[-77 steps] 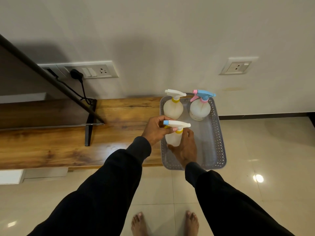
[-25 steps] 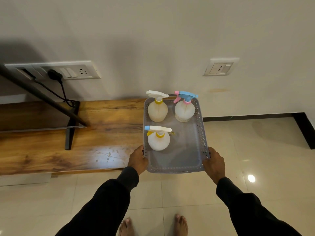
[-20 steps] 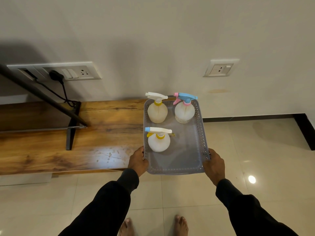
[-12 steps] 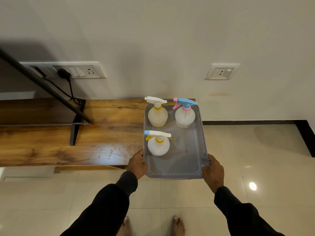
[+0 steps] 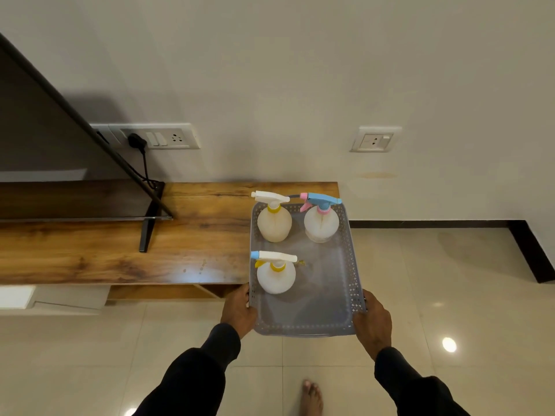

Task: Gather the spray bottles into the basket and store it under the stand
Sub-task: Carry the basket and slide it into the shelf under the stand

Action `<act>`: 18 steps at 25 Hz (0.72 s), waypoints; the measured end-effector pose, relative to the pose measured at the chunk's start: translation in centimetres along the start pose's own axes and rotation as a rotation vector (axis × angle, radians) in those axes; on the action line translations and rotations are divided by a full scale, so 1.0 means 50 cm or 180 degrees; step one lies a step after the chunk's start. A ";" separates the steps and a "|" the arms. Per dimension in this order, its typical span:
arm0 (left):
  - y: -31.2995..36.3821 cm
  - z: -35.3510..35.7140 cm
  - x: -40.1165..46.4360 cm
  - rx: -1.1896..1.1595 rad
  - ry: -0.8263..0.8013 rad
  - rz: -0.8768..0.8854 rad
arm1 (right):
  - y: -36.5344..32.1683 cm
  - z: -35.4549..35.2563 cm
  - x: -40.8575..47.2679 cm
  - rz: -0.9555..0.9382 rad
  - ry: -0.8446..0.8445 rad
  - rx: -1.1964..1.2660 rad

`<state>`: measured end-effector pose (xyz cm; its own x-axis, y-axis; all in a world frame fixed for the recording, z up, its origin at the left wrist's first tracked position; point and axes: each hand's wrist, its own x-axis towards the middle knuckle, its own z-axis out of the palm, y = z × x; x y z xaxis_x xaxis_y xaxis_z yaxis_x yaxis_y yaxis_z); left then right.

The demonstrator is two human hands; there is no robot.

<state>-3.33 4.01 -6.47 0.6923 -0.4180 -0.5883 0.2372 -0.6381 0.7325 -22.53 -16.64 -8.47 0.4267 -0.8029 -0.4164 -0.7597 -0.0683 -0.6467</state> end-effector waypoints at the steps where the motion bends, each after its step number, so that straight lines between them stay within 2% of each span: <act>1: -0.005 -0.005 -0.014 0.0020 -0.0021 0.0000 | 0.004 -0.002 -0.019 0.0016 0.0012 0.0021; 11: -0.071 -0.044 -0.137 0.0062 -0.0302 0.0087 | 0.042 0.003 -0.212 0.0006 0.0405 0.0078; 18: -0.149 -0.011 -0.193 0.0210 -0.0153 -0.0107 | 0.121 0.027 -0.262 0.0137 0.0256 0.0019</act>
<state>-11.40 13.14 -6.07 0.6508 -0.4251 -0.6291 0.2133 -0.6928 0.6888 -32.06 -5.72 -7.78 0.3526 -0.8500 -0.3913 -0.7734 -0.0293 -0.6332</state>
